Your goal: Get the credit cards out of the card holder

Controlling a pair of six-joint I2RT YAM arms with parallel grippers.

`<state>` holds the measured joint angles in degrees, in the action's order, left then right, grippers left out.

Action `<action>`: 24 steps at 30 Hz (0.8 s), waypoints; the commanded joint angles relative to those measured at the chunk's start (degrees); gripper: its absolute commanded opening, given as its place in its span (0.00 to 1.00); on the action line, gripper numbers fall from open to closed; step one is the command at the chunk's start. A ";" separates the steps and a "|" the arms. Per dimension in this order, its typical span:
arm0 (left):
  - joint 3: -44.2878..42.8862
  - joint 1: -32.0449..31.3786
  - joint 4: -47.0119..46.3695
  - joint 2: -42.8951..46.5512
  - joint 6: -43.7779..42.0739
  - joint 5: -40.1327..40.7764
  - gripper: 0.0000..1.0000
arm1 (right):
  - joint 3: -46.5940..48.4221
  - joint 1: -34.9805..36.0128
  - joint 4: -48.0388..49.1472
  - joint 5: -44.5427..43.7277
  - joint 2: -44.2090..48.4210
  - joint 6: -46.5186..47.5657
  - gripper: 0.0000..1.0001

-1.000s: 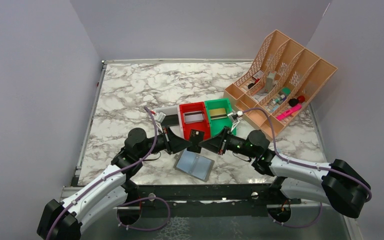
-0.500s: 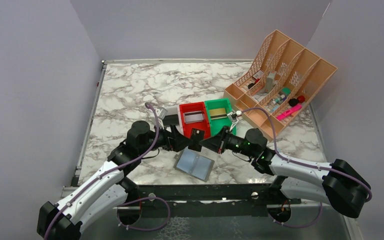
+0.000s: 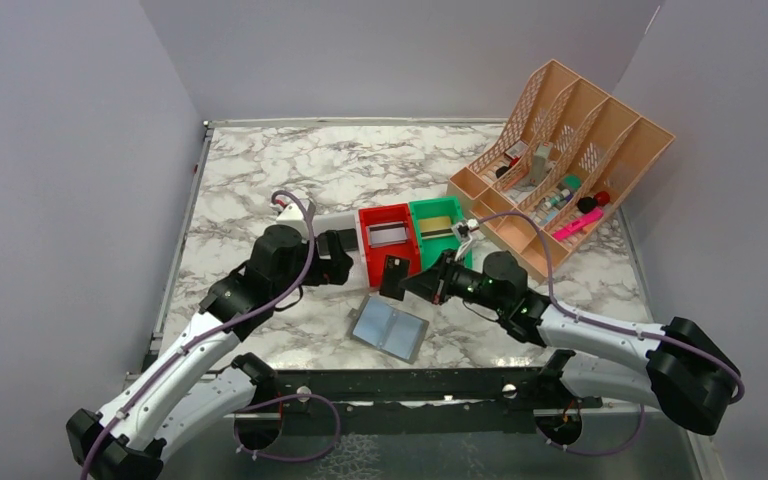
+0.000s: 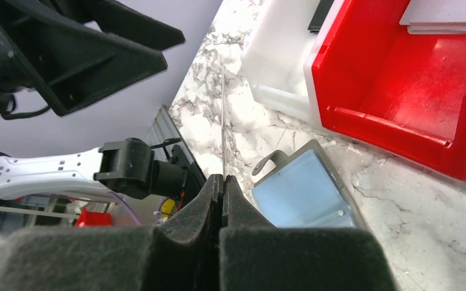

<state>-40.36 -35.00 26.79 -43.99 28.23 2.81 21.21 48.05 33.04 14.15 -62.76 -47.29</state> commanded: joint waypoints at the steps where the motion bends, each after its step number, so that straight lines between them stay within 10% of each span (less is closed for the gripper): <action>1: -4.50 -0.07 7.40 1.12 -4.32 15.09 0.99 | 4.10 0.20 -3.30 -1.03 -1.37 4.33 0.01; 11: -1.93 -0.06 8.69 7.24 -2.88 29.82 0.99 | 19.37 0.35 -16.22 -1.85 -11.45 15.74 0.01; 24: -2.09 3.71 7.87 2.12 -3.94 26.38 0.99 | 42.46 5.92 -27.60 -17.62 -31.17 34.96 0.01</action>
<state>-42.57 -33.23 35.27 -41.36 25.17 29.71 58.63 52.38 9.23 3.16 -90.04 -20.51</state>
